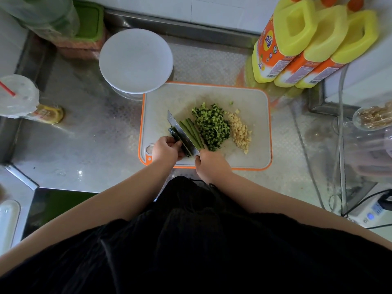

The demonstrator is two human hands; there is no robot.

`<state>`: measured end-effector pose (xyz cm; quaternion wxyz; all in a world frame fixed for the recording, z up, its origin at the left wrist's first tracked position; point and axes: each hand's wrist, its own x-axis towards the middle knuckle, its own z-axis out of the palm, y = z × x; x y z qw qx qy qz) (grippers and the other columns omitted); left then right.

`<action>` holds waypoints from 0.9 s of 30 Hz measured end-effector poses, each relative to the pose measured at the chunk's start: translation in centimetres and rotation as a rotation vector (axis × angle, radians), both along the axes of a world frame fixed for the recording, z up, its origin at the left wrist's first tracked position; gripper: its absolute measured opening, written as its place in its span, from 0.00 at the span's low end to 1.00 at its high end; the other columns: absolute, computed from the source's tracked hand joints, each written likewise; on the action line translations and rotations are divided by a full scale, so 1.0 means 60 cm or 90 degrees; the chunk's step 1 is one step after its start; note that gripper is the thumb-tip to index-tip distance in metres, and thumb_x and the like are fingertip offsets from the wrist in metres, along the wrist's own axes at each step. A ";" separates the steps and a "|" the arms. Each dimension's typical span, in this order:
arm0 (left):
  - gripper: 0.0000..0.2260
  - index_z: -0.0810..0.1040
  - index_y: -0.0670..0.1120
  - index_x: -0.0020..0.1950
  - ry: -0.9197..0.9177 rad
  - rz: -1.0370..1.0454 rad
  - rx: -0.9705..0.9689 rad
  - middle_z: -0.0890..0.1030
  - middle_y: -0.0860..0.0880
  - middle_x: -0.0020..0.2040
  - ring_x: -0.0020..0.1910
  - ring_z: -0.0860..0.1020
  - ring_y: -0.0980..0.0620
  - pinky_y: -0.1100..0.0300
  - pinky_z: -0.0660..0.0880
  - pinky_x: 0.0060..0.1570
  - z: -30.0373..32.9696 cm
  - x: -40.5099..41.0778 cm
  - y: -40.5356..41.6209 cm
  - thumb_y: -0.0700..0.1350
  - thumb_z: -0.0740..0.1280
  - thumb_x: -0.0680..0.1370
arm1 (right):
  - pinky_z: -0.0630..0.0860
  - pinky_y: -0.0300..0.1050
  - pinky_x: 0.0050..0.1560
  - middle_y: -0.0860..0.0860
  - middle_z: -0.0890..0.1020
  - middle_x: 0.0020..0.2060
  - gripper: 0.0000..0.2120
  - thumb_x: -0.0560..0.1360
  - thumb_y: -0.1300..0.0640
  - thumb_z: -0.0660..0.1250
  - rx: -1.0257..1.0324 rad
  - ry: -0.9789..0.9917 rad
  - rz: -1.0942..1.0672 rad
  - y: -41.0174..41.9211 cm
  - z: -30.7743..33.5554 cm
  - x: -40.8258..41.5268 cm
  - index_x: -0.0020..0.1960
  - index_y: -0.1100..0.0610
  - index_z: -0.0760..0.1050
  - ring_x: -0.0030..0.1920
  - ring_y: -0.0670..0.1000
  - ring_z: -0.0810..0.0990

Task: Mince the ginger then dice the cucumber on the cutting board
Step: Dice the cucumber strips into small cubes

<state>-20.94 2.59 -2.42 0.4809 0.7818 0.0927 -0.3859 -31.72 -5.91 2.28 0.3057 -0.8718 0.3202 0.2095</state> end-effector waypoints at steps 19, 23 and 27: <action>0.06 0.72 0.42 0.56 -0.006 0.003 0.006 0.82 0.42 0.48 0.43 0.83 0.44 0.47 0.82 0.47 -0.001 -0.003 -0.002 0.40 0.65 0.80 | 0.66 0.47 0.37 0.58 0.78 0.40 0.11 0.81 0.54 0.55 0.004 -0.003 -0.007 -0.012 -0.002 0.012 0.43 0.58 0.65 0.43 0.61 0.78; 0.05 0.73 0.41 0.57 0.003 0.010 -0.003 0.81 0.43 0.47 0.45 0.83 0.42 0.47 0.82 0.47 0.000 -0.003 -0.004 0.38 0.63 0.81 | 0.64 0.46 0.37 0.54 0.74 0.37 0.10 0.81 0.54 0.54 0.003 0.003 0.000 -0.014 -0.002 0.011 0.43 0.58 0.65 0.43 0.60 0.77; 0.05 0.72 0.42 0.56 0.005 0.014 -0.004 0.81 0.44 0.44 0.44 0.83 0.42 0.47 0.81 0.47 -0.001 -0.002 -0.006 0.38 0.64 0.81 | 0.63 0.46 0.36 0.50 0.70 0.32 0.11 0.82 0.54 0.54 0.002 -0.024 -0.001 -0.012 0.004 0.006 0.43 0.58 0.64 0.40 0.58 0.76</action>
